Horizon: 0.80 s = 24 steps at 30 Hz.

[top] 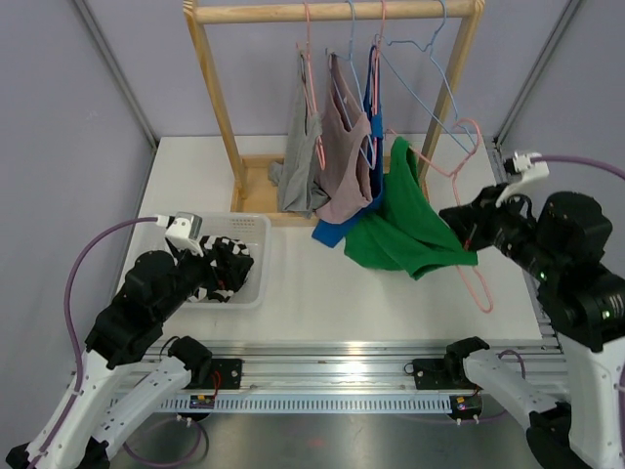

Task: Remove the tank top from the hanger

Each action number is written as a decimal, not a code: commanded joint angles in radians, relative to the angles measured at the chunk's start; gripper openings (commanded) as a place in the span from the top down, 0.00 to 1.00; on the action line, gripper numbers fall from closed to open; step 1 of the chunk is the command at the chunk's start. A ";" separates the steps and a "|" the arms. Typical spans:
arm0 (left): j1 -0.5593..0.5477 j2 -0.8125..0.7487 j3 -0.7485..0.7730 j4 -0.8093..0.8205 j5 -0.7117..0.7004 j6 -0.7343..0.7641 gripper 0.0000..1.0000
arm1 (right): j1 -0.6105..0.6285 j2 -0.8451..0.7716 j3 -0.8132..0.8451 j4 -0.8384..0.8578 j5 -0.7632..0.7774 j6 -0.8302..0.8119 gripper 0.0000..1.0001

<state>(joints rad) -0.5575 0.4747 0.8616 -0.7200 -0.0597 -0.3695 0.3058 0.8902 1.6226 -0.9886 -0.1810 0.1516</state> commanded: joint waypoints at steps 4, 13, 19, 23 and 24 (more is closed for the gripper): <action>-0.008 0.024 0.030 0.128 0.161 -0.023 0.01 | 0.007 -0.320 -0.295 -0.021 -0.300 0.054 1.00; -0.281 0.215 0.151 0.212 -0.049 -0.088 0.01 | 0.007 -0.580 -0.582 -0.032 -0.547 0.209 1.00; -0.719 0.396 0.278 0.162 -0.561 -0.138 0.01 | 0.006 -0.586 -0.635 0.028 -0.630 0.265 1.00; -0.829 0.600 0.376 0.186 -0.632 -0.086 0.01 | 0.006 -0.574 -0.627 0.062 -0.704 0.278 1.00; -0.843 0.622 0.392 0.201 -0.626 -0.076 0.01 | 0.006 -0.574 -0.619 0.059 -0.706 0.276 1.00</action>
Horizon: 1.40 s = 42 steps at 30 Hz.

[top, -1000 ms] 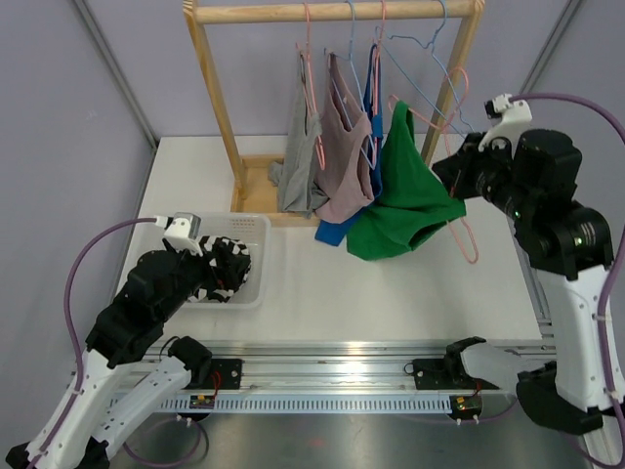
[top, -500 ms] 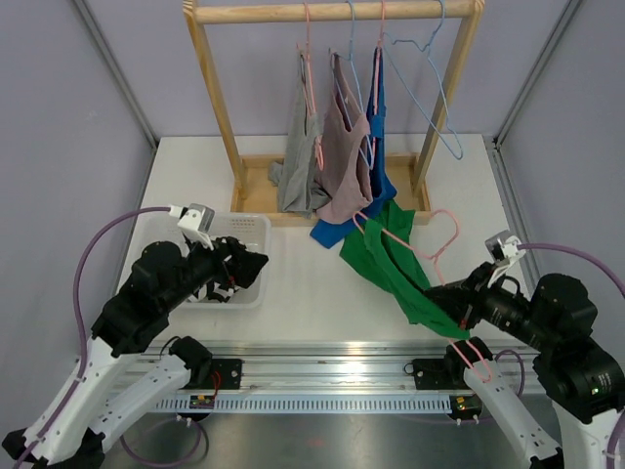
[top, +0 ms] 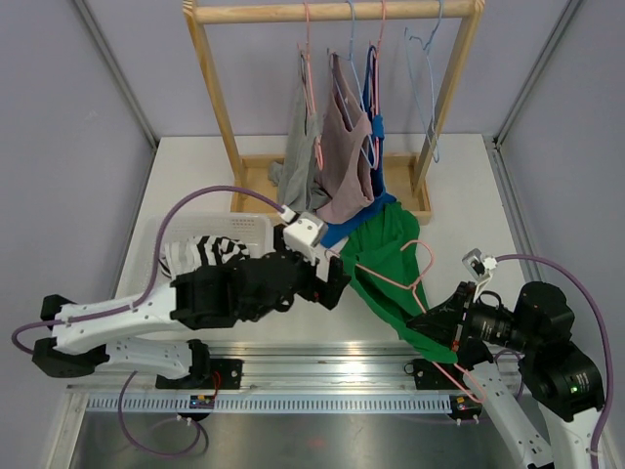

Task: Remove the tank top from the hanger

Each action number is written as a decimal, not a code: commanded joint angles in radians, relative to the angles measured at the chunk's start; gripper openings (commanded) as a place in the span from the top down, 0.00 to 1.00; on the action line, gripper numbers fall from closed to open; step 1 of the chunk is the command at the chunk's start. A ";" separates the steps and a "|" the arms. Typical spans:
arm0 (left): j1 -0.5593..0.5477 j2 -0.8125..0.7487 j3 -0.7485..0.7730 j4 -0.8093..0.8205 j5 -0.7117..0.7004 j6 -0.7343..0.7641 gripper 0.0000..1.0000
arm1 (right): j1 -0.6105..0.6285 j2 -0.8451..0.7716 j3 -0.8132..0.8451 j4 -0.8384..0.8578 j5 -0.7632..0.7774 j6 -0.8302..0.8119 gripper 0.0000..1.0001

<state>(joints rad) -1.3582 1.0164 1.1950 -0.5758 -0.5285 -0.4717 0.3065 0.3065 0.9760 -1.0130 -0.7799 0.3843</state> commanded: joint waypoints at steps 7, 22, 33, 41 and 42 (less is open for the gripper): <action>-0.070 0.182 0.069 0.154 -0.182 0.042 0.14 | 0.005 -0.015 0.029 0.074 -0.125 0.062 1.00; -0.068 0.198 -0.011 0.217 -0.154 0.028 0.37 | 0.006 -0.027 0.072 0.062 -0.102 0.053 1.00; -0.053 0.146 -0.031 0.113 -0.273 -0.068 0.95 | 0.005 -0.032 0.033 0.007 -0.061 -0.010 1.00; 0.152 -0.093 -0.170 -0.093 -0.357 -0.321 1.00 | 0.005 -0.038 -0.002 -0.027 -0.225 -0.081 1.00; 0.187 -0.114 -0.179 -0.108 -0.352 -0.335 1.00 | 0.005 -0.040 0.000 -0.036 -0.237 -0.094 1.00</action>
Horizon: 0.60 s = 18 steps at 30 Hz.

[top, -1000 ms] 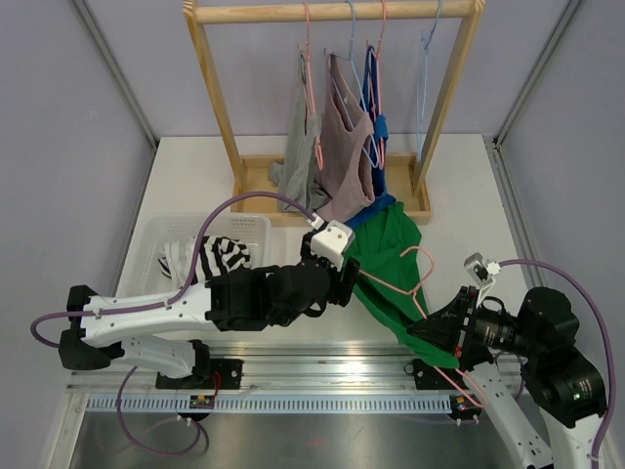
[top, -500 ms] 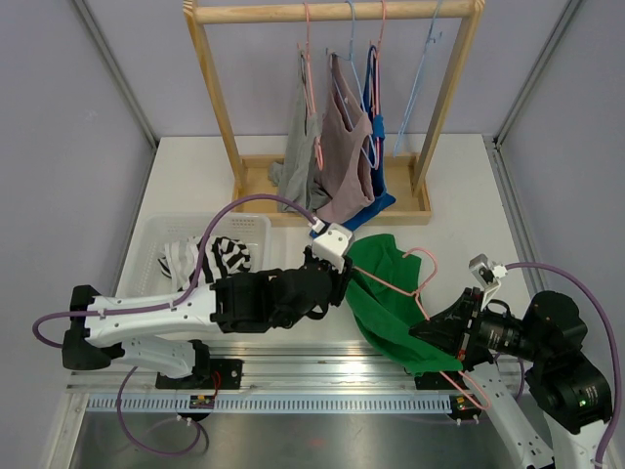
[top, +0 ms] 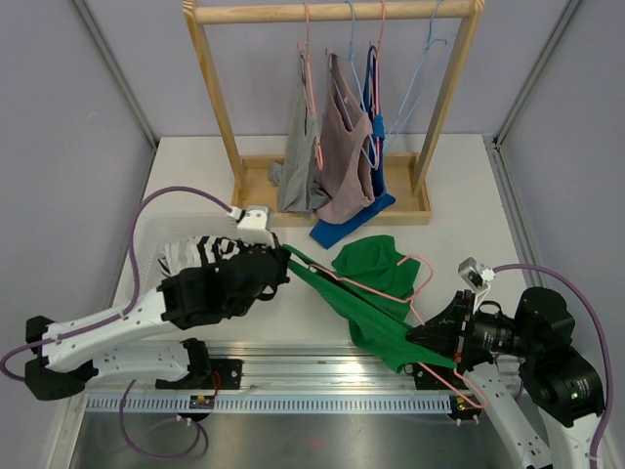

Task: Remove the tank top from the hanger

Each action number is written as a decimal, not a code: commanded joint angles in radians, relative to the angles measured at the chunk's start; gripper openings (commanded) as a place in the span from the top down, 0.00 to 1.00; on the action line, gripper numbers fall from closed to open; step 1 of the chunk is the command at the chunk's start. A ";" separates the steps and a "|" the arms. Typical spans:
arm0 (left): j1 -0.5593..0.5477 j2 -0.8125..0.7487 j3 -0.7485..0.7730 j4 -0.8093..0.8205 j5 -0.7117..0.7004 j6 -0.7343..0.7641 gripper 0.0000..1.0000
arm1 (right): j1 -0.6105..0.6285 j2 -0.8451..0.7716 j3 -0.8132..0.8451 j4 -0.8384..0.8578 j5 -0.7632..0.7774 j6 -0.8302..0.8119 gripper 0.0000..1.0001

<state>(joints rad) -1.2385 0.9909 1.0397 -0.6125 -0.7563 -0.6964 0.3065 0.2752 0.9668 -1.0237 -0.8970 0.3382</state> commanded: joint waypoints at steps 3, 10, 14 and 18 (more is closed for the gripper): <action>0.131 -0.139 -0.043 -0.139 -0.120 -0.155 1.00 | 0.006 -0.014 0.010 -0.009 -0.158 -0.056 1.00; 0.175 -0.137 -0.063 -0.151 -0.019 -0.156 1.00 | 0.005 -0.066 -0.048 0.152 -0.160 -0.007 1.00; 0.175 -0.121 -0.087 -0.023 0.174 -0.097 1.00 | 0.005 -0.148 -0.079 0.347 -0.108 0.021 1.00; 0.127 -0.146 -0.176 0.225 0.472 0.041 1.00 | 0.005 -0.214 -0.137 0.618 0.142 0.120 1.00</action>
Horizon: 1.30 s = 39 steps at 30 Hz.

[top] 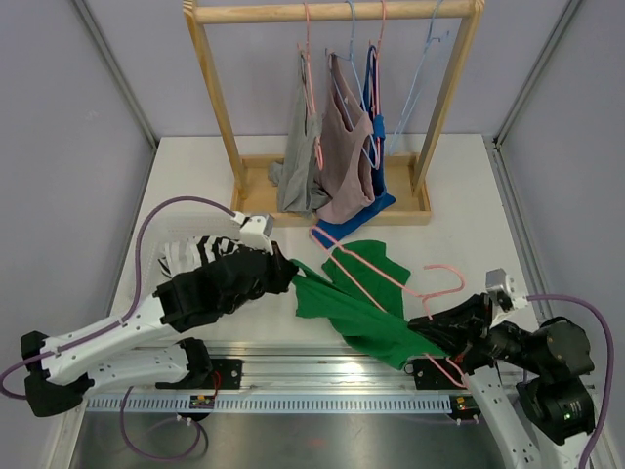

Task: Remove the tank top from the hanger

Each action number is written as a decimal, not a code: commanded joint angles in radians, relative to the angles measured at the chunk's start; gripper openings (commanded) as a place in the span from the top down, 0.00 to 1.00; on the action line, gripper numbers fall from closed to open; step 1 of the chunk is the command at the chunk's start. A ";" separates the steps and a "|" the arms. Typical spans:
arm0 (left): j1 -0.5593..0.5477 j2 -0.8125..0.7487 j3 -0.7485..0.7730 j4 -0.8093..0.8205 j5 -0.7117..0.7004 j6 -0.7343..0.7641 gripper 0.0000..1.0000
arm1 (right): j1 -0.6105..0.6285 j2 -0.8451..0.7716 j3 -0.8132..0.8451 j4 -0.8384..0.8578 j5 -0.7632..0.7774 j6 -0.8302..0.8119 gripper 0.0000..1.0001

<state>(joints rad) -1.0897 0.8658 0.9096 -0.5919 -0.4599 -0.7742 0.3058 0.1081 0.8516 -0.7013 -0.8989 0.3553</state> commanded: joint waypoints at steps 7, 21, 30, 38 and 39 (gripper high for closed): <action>-0.242 0.109 -0.129 0.360 0.353 0.196 1.00 | 0.006 -0.059 -0.319 1.085 0.555 0.310 1.00; -0.283 0.053 -0.095 -0.107 -0.166 -0.132 0.89 | 0.006 0.183 0.188 0.291 0.962 0.067 1.00; -0.285 -0.082 0.075 -0.371 -0.240 -0.102 0.04 | 0.006 0.596 0.573 -0.021 1.017 -0.062 1.00; -0.285 -0.185 0.178 -0.581 -0.258 0.007 0.01 | 0.006 0.913 0.837 -0.076 0.991 -0.099 1.00; -0.285 -0.195 0.175 -0.591 -0.266 0.021 0.01 | 0.006 0.939 0.883 -0.081 0.989 -0.102 1.00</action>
<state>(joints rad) -1.3724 0.6815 1.0546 -1.0882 -0.6662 -0.8127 0.3069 1.0180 1.6230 -0.7658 0.0868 0.2935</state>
